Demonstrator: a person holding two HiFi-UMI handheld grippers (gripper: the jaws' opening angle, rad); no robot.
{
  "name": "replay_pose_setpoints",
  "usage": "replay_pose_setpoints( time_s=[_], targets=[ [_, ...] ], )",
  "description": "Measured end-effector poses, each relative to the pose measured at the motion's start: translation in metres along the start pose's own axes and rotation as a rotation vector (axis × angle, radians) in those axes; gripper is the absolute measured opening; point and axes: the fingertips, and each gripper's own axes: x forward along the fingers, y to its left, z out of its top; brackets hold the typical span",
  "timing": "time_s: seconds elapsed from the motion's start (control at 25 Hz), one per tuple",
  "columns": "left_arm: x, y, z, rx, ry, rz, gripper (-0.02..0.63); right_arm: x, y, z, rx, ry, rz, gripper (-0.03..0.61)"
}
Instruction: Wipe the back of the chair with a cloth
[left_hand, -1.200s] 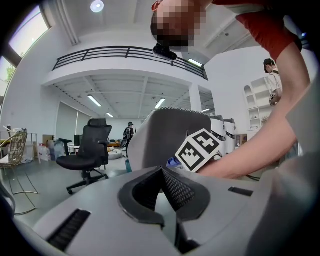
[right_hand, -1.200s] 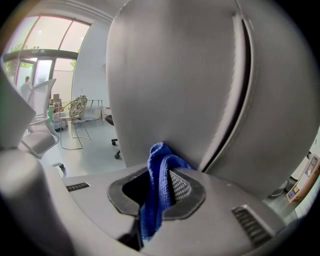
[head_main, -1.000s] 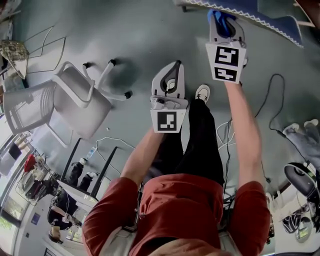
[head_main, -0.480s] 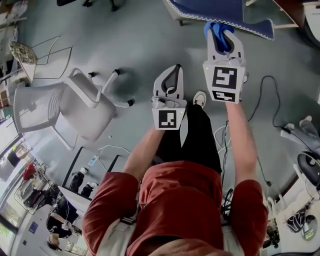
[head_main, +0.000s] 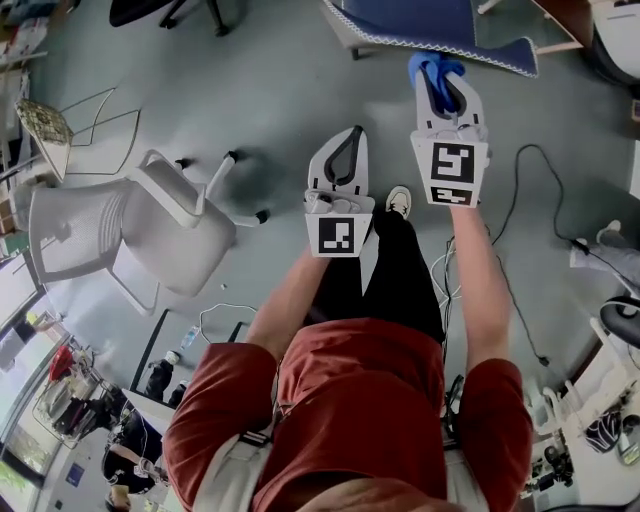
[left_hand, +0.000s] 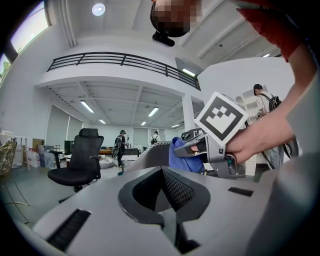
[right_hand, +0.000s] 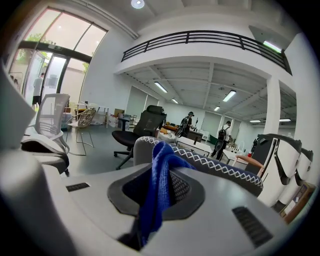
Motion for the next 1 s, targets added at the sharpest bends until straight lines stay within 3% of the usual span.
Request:
replay_pose_setpoints(
  time_s=[0.24, 0.6, 0.76, 1.0],
  targets=[
    [0.018, -0.011, 0.014, 0.122, -0.205, -0.048, 0.013, -0.001, 0.007, -0.056, 0.058, 0.043, -0.009, 0.051],
    [0.062, -0.036, -0.052, 0.12, -0.134, -0.053, 0.014, 0.045, 0.0, -0.196, 0.146, 0.17, 0.006, 0.051],
    [0.077, -0.049, -0.072, 0.107, -0.118, -0.045, 0.014, 0.08, -0.003, -0.253, 0.133, 0.21, 0.028, 0.051],
    [0.098, -0.058, -0.089, 0.075, -0.093, -0.021, 0.014, 0.139, -0.02, -0.295, 0.11, 0.255, 0.04, 0.051]
  ],
)
